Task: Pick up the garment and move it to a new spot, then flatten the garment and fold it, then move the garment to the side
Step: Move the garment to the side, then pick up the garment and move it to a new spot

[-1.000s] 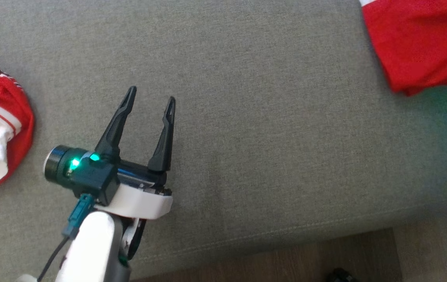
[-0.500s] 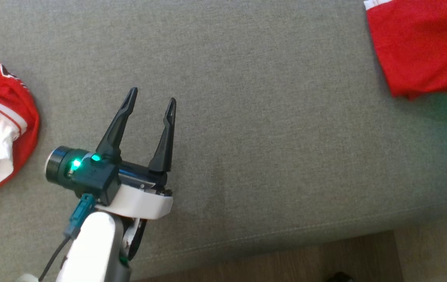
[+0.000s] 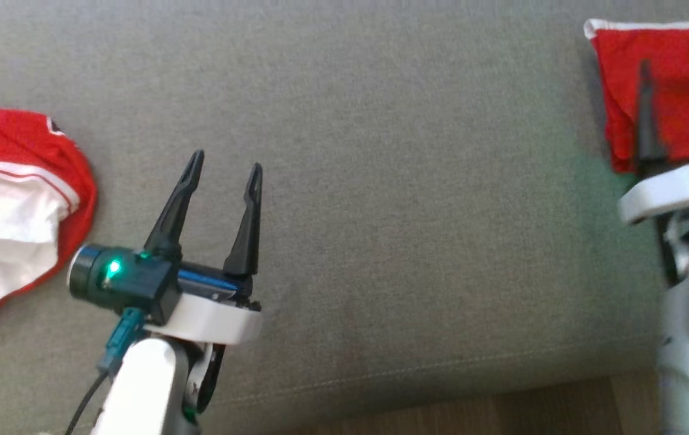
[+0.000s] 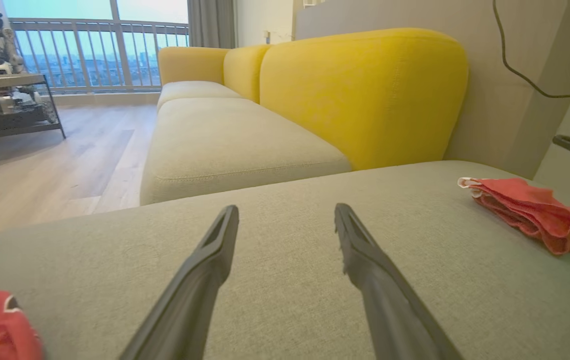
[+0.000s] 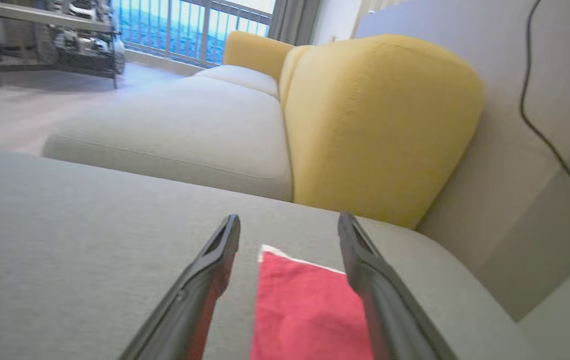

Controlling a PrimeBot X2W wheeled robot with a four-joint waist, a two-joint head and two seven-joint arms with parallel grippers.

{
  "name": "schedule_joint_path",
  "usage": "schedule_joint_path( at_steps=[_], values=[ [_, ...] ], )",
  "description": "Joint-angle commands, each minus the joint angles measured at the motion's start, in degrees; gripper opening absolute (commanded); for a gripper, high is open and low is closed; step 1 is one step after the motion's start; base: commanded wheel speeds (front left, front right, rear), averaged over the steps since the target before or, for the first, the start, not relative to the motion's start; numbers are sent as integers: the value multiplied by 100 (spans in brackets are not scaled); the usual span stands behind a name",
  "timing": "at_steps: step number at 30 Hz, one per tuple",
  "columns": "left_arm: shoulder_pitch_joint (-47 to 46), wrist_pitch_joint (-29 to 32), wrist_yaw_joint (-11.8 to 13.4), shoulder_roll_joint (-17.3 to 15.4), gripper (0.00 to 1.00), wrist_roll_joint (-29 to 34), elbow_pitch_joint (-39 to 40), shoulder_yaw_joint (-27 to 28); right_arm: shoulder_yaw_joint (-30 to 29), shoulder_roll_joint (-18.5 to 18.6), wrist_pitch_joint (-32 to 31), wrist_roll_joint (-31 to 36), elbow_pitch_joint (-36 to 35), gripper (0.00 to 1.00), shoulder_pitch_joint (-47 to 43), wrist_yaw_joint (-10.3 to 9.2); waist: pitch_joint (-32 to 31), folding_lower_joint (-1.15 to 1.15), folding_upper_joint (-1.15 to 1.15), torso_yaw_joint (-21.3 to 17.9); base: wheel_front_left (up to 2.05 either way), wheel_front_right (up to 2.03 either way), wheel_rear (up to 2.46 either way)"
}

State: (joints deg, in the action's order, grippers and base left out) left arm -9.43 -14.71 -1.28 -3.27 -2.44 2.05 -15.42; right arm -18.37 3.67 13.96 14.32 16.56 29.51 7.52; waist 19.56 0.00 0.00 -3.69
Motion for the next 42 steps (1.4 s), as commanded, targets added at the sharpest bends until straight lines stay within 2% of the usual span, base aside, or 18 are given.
schedule_joint_path(
  at_steps=[1,7,13,18,23,28,33,42],
  values=[
    [57,-29,104,-4,100,-108,148,257,414,-44,79,-293,-143,100,-124,-3,-234,0,0,124,0,0,0],
    [262,-29,324,24,100,-370,36,429,1215,-77,101,-1266,-236,100,-641,-3,-626,0,0,357,0,0,0],
    [493,-29,390,33,100,-504,115,487,1473,-78,103,-1724,-498,100,-1166,-3,-951,0,0,528,0,0,0],
    [803,-29,351,36,100,-477,229,519,1499,-79,103,-1834,-843,100,-1793,-3,-1259,0,0,659,0,0,0],
    [1080,-29,377,37,100,-186,347,588,1614,-79,103,-1884,-1125,100,-2324,-3,-1521,0,0,716,0,0,0],
    [1375,-29,388,38,100,-60,421,628,1625,-79,103,-1910,-1218,100,-2786,-3,-1728,0,0,733,0,0,0],
    [1618,-29,317,29,100,97,404,576,1491,-79,104,-2119,-1129,100,-3040,-3,-1892,0,0,727,0,0,0],
    [1746,-29,345,31,100,94,244,668,1528,-79,104,-2286,-962,100,-3065,-3,-1973,0,0,681,0,0,0]
  ],
)
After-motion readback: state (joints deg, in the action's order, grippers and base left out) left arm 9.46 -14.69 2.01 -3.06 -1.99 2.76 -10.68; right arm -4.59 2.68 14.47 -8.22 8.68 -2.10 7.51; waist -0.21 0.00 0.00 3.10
